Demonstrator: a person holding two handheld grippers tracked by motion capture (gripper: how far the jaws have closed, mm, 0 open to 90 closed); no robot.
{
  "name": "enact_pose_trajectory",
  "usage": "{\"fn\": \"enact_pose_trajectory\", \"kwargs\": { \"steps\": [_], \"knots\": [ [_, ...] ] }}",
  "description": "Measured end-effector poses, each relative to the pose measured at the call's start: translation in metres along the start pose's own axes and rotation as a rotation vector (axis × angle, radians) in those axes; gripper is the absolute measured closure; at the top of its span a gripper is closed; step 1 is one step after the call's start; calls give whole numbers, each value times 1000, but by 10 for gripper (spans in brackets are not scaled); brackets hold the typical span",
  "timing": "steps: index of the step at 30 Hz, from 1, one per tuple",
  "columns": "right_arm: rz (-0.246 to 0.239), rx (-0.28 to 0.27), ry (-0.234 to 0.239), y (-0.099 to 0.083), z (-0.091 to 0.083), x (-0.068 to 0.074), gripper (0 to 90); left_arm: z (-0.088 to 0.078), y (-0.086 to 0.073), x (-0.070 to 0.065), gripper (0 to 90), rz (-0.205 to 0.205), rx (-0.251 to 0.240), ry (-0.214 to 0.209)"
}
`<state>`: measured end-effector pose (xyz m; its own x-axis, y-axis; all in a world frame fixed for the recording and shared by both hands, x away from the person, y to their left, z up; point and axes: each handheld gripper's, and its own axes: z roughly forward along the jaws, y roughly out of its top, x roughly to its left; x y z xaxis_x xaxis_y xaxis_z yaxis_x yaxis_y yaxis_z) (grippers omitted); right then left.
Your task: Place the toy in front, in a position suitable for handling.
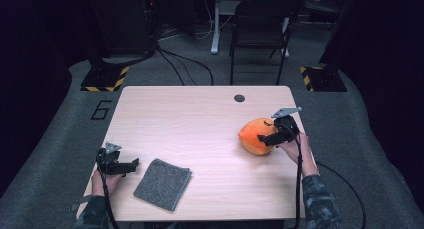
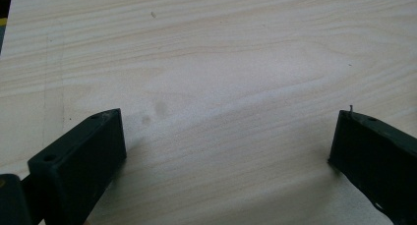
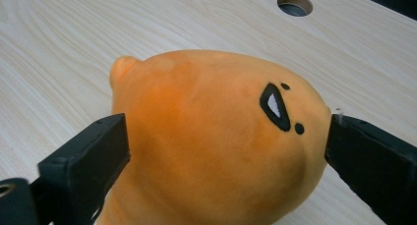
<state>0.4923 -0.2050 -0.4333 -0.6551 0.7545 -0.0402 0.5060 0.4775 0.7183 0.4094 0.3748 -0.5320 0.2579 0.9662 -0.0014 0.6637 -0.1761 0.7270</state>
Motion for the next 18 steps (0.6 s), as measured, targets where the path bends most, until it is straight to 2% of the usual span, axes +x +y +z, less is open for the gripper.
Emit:
{"fn": "enact_pose_trajectory", "kwargs": {
  "steps": [1, 4, 8, 10, 11, 13, 14, 16, 18],
  "knots": [
    [0, 0, 0, 0, 0, 0, 35, 0, 0, 0, 0, 0, 0, 0],
    [1, 2, 15, 1, 5, -3, 127, 0, 0, 0, 1, 0, -1, 0],
    [23, 25, 22, 0, 9, -5, 297, 0, 0, 0, 2, 1, 0, -1],
    [15, 35, 24, 0, 10, -6, 330, 0, 0, 0, 2, -1, -2, -1],
    [16, 49, 30, -2, 12, -5, 420, 0, 0, 0, 2, 1, -1, 1],
    [13, 56, 35, -2, 13, -5, 450, 0, 0, 0, 1, 1, -2, 1],
    [12, 59, 30, -4, 14, -2, 519, 0, 0, 0, 2, 1, -1, 1],
    [13, 62, 35, -4, 14, -2, 540, 0, 0, 0, 2, 1, -2, 1],
    [36, 65, 38, -5, 13, 0, 621, 0, 0, 0, 2, 0, -2, 0]
  ]
}}
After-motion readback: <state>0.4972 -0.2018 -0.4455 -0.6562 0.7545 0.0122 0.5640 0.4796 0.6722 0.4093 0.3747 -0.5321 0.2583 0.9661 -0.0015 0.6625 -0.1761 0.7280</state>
